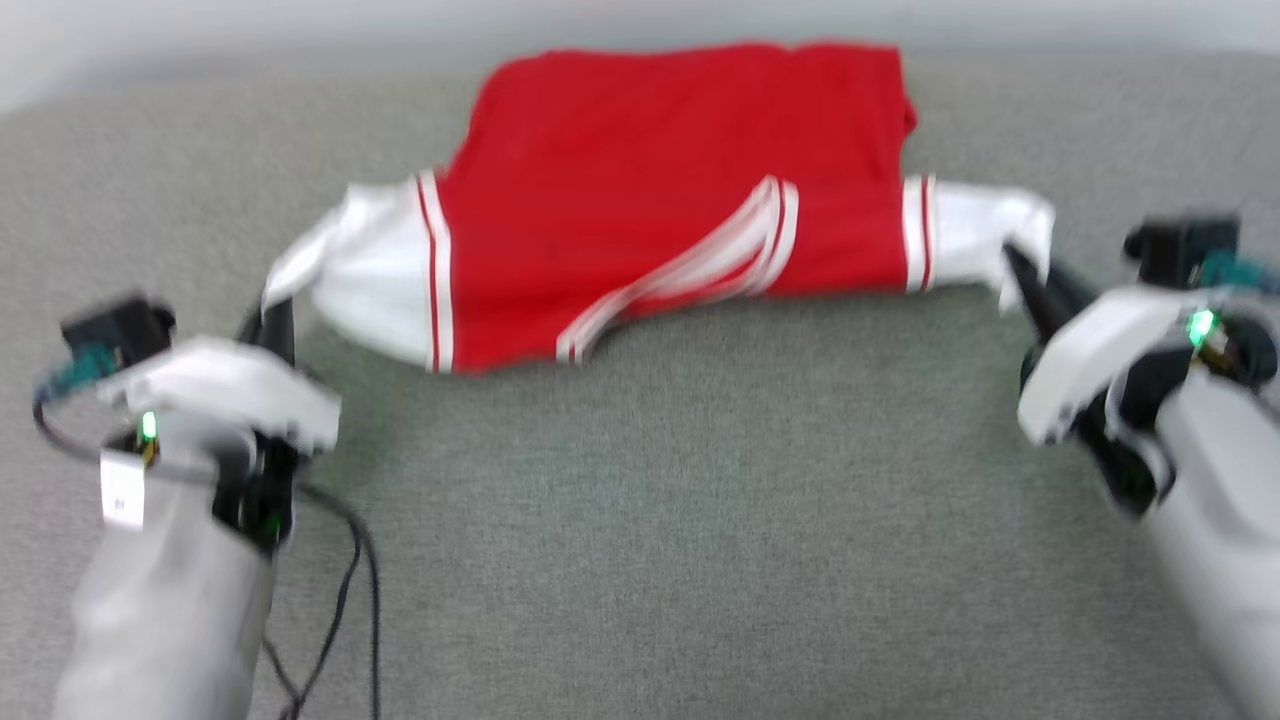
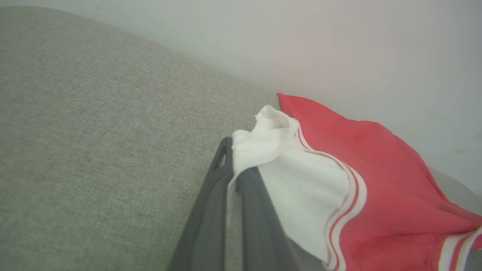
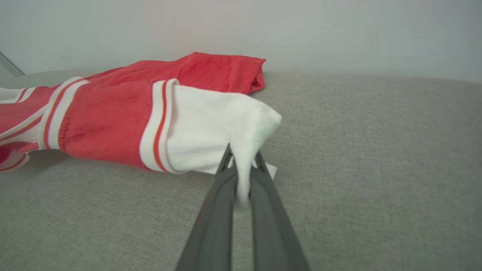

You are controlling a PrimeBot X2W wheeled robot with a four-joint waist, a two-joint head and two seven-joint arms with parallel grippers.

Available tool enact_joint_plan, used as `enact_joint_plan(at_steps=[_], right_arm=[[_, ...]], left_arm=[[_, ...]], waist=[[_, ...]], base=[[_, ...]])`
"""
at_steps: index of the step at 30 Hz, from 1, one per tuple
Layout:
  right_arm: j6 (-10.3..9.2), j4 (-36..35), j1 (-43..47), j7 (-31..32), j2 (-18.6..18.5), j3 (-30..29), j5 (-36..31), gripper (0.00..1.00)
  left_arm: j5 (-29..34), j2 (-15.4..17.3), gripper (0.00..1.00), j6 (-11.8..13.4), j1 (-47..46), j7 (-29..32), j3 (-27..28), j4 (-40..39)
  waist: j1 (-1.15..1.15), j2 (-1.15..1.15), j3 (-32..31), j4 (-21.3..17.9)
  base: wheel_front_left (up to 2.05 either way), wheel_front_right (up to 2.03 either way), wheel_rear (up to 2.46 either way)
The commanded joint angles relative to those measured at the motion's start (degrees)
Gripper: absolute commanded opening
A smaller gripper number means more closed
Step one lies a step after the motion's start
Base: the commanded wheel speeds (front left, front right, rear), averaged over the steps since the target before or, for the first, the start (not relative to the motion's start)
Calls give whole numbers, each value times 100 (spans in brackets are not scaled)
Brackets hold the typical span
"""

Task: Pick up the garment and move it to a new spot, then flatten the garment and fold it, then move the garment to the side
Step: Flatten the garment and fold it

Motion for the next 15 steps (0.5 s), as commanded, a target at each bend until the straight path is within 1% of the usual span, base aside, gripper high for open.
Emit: enact_joint_plan(at_steps=[1, 5, 7, 11, 15], right_arm=[[-8, -87, 291, -52, -54, 29, 8, 0], [-8, -478, 1049, -91, -117, -46, 115, 0], [-8, -658, 1456, -97, -129, -127, 96, 0], [-9, -1095, 2225, -1, -130, -381, -16, 0], [-9, -1544, 2964, 103, -54, -810, -209, 0]], left_arm=[[-26, 87, 0, -7, 284, -45, 3, -108], [-34, 184, 0, -1, 1183, -105, 27, -513], [-16, 230, 0, 54, 1596, -112, 58, -734], [-24, 287, 0, 256, 2427, -117, 91, -1298], [-21, 322, 0, 513, 3149, -12, 56, -1929]], waist=[[2, 0, -417, 6], [2, 0, -816, 1], [2, 0, -1022, 22], [2, 0, -1322, 62], [2, 0, -1498, 100]], base=[[0, 0, 0], [0, 0, 0], [0, 0, 0], [0, 0, 0], [0, 0, 0]])
